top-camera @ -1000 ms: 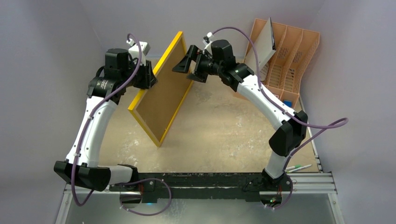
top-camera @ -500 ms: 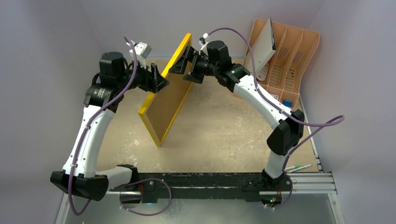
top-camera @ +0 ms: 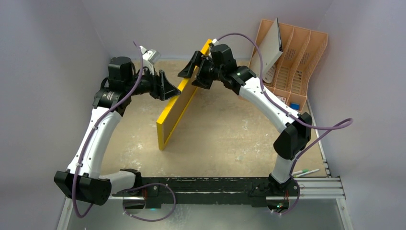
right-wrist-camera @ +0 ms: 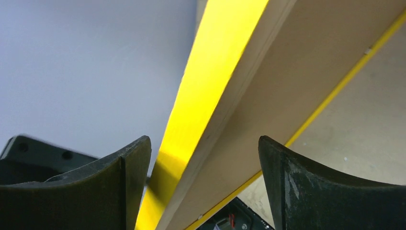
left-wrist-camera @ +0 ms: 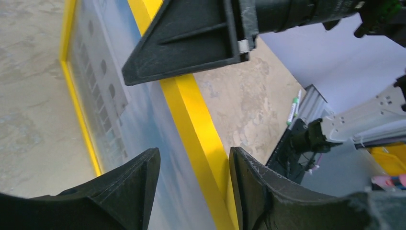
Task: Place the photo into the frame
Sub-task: Turn over the photo frame at the center of the board.
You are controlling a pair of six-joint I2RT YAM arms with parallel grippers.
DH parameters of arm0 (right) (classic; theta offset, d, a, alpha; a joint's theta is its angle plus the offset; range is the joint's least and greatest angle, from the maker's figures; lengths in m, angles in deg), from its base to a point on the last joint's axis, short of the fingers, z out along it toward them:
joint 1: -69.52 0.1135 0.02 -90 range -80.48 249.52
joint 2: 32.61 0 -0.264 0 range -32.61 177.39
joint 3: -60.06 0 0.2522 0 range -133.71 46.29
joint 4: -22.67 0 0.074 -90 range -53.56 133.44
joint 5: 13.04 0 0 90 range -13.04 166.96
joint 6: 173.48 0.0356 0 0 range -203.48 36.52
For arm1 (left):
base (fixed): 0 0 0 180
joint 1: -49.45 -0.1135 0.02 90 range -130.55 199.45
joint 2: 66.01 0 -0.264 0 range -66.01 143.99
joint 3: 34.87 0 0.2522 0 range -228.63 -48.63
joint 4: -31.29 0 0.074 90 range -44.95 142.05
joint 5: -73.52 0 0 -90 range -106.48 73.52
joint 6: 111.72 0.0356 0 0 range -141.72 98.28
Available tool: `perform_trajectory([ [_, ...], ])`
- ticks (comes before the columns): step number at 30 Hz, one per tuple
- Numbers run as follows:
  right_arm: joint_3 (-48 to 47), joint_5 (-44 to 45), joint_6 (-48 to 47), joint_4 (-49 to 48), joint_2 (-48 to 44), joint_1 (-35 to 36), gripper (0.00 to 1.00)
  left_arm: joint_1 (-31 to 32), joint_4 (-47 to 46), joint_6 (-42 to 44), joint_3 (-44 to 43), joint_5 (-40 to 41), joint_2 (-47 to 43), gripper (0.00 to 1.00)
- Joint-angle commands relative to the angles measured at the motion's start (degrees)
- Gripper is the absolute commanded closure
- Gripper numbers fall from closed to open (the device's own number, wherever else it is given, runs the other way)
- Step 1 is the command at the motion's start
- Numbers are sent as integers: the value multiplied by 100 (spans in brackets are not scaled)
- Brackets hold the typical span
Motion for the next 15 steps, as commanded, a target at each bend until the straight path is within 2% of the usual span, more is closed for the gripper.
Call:
perform_trajectory([
  [1, -103, 734, -65, 810, -408, -20, 20, 18, -1012, -539, 331, -1147, 22, 43],
  [4, -55, 996, -96, 1136, -575, -42, 27, 18, -1740, -1039, 632, -1599, 79, 43],
  [8, 336, 1096, -64, 1229, -952, -125, 34, 11, -1812, -992, 631, -1610, 234, 43],
  [11, 770, 778, -174, 1046, -1225, -307, 41, 10, -1585, -831, 541, -1349, 370, 43],
  [15, 1660, 25, -434, 408, -1632, -703, 49, 1, -1352, -770, 487, -557, 541, 43],
])
